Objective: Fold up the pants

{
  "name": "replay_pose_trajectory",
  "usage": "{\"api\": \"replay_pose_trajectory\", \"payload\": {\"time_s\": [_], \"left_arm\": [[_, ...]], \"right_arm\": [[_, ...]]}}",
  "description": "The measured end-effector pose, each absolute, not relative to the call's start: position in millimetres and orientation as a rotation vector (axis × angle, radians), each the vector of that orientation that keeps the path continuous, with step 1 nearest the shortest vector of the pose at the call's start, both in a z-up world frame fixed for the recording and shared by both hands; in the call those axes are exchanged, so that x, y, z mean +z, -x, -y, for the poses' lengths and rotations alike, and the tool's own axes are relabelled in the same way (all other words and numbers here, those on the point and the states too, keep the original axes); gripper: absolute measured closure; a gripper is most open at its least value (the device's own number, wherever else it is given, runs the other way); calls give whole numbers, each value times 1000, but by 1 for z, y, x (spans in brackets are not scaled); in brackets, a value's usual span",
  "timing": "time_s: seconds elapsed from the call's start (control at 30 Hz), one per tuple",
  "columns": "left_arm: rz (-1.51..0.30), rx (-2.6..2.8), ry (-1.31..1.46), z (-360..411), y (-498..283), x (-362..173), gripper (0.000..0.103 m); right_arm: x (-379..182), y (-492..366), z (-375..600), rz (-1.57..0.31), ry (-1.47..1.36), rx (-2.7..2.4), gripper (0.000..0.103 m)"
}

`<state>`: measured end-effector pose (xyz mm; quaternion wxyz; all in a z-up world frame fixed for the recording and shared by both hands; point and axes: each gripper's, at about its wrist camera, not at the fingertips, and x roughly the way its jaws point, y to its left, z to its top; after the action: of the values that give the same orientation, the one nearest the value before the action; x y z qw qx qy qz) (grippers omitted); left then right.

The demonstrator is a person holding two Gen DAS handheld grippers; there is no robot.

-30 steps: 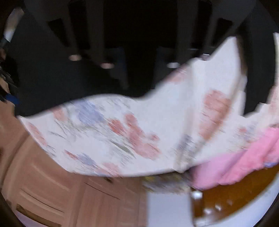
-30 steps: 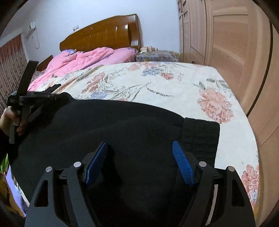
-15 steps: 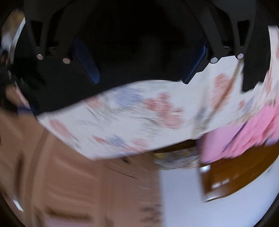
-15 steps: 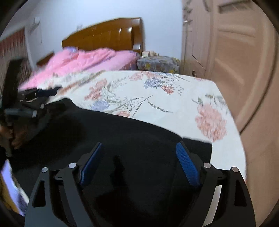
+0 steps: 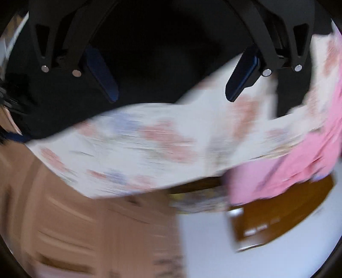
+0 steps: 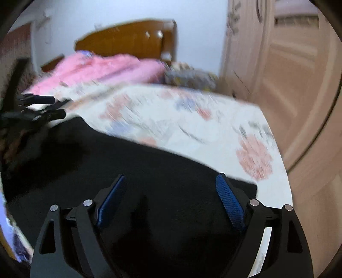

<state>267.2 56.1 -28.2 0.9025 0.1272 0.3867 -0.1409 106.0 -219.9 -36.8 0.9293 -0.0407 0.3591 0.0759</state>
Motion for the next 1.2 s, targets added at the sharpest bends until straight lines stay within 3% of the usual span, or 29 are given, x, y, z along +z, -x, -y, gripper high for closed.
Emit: {"api": "replay_pose_trajectory", "payload": {"time_s": [0.17, 0.3, 0.4, 0.43, 0.47, 0.5, 0.63, 0.77, 0.9, 1.0, 1.03, 1.1, 1.13, 1.2], "left_arm": [[-1006, -77, -223, -163, -297, -39, 14], [-1149, -94, -321, -183, -298, -70, 14], [-1158, -106, -404, -185, -298, -86, 22], [-1151, -124, -370, -192, -295, -85, 66], [-1135, -92, -347, -198, -292, -81, 93], [-1078, -49, -342, -204, -287, -73, 94], [-765, 45, -90, -263, -220, -9, 95], [-619, 134, 262, -361, -132, 7, 96], [-693, 298, 543, -458, -52, -65, 96], [-763, 347, 622, -481, -16, -111, 95], [-761, 349, 622, -481, -8, -116, 89], [-736, 352, 604, -474, 4, -109, 63], [-707, 358, 579, -469, 5, -100, 43], [-614, 354, 430, -445, 6, -69, 32]], "right_arm": [[-29, -110, 175, -718, 104, 288, 20], [-39, -122, 134, -752, 105, 371, 20], [-46, -128, 103, -772, 116, 419, 20], [-49, -128, 93, -776, 127, 428, 20], [-52, -130, 85, -781, 139, 436, 20], [-57, -132, 77, -794, 157, 442, 20], [-81, -142, 75, -869, 157, 420, 20], [-81, -150, 88, -876, 67, 420, 20], [-84, -153, 90, -892, 47, 431, 20], [-86, -154, 88, -907, 59, 429, 20], [-86, -154, 87, -911, 65, 426, 20], [-87, -154, 86, -915, 77, 420, 19], [-87, -154, 85, -917, 84, 418, 19], [-89, -155, 83, -922, 99, 406, 19]]}}
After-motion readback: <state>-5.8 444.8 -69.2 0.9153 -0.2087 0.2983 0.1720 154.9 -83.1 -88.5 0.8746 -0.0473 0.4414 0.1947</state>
